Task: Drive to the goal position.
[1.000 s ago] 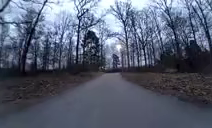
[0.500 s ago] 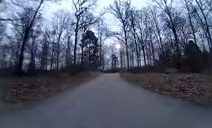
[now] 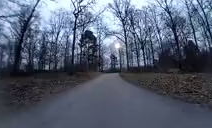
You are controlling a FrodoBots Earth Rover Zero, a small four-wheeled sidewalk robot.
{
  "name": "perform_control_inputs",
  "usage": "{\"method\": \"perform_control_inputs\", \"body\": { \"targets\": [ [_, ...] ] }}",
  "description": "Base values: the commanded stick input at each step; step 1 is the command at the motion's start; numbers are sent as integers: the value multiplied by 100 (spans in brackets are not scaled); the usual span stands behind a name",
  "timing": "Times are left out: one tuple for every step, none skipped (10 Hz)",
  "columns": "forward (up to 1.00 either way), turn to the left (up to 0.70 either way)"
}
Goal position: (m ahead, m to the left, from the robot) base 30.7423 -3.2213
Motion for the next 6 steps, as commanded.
{"method": "perform_control_inputs", "body": {
  "targets": [
    [100,-2],
    [100,0],
    [100,0],
    [100,0],
    [100,0],
    [100,0]
  ]
}}
